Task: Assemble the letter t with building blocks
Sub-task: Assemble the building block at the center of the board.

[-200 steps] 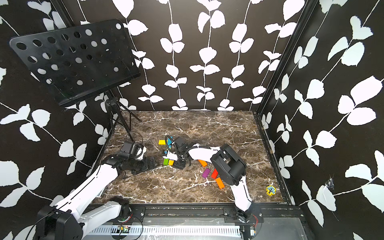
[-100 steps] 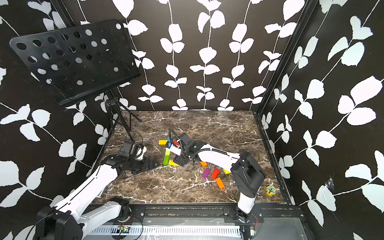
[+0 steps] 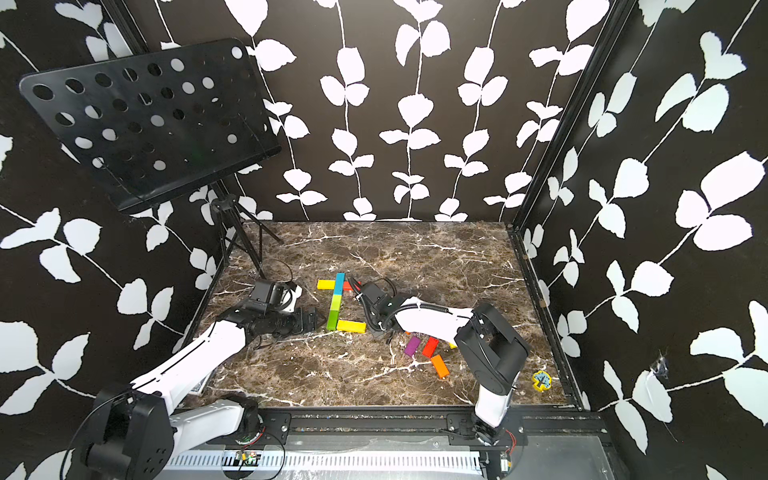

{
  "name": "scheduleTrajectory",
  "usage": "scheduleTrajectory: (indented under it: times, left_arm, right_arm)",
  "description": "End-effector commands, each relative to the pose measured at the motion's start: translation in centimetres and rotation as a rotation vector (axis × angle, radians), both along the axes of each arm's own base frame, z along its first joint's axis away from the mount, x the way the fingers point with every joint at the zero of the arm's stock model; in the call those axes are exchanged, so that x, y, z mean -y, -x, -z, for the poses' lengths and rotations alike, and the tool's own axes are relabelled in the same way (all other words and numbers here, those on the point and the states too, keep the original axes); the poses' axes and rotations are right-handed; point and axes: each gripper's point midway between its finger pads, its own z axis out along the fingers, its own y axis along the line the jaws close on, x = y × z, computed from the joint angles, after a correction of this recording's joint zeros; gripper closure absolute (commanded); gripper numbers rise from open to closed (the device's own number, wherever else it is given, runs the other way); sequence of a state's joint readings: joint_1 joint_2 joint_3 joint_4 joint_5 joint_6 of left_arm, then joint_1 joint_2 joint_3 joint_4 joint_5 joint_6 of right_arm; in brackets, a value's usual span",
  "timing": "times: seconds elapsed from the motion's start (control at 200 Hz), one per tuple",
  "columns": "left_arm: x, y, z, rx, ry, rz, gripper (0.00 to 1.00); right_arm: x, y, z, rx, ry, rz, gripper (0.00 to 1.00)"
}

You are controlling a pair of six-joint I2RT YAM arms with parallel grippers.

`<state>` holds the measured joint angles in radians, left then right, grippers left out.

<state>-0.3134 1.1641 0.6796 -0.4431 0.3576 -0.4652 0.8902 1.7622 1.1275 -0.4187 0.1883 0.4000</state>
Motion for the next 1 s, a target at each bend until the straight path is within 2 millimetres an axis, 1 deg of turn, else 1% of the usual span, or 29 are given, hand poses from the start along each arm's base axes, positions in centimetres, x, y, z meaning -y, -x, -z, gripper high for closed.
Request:
scheduleTrajectory:
  times: [0.0, 0.155, 0.325, 0.55, 0.69, 0.87, 0.995]
  left_arm:
    - [0.3, -0.9, -0.4, 0.066, -0.001, 0.025, 0.01]
    - [1.1, -0.8, 0.5, 0.057, 0.016, 0.058, 0.01]
    - [2.0, -0.8, 1.1, 0.051, 0.036, 0.086, 0.01]
    - [3.4, -0.7, 2.3, 0.023, 0.049, 0.122, 0.01]
    - [3.7, -0.8, 2.6, 0.021, 0.057, 0.127, 0.01]
    - [3.7, -0.8, 3.6, -0.006, 0.052, 0.128, 0.01]
    - [3.7, -0.7, 4.0, -0.011, 0.049, 0.128, 0.01]
  right_arm:
    - [-0.8, -0.5, 0.1, 0.008, -0.029, 0.064, 0.52]
    - [-1.2, -0.3, 1.0, -0.020, -0.039, 0.070, 0.52]
    - [-1.7, 0.0, 2.0, -0.050, -0.055, 0.069, 0.52]
    - [-2.2, -0.2, 2.4, -0.054, -0.066, 0.072, 0.52]
    - [-2.4, -0.3, 2.6, -0.058, -0.065, 0.067, 0.52]
    - [-2.6, -0.4, 2.8, -0.058, -0.064, 0.066, 0.52]
    - [-2.4, -0.3, 3.2, -0.065, -0.056, 0.070, 0.50]
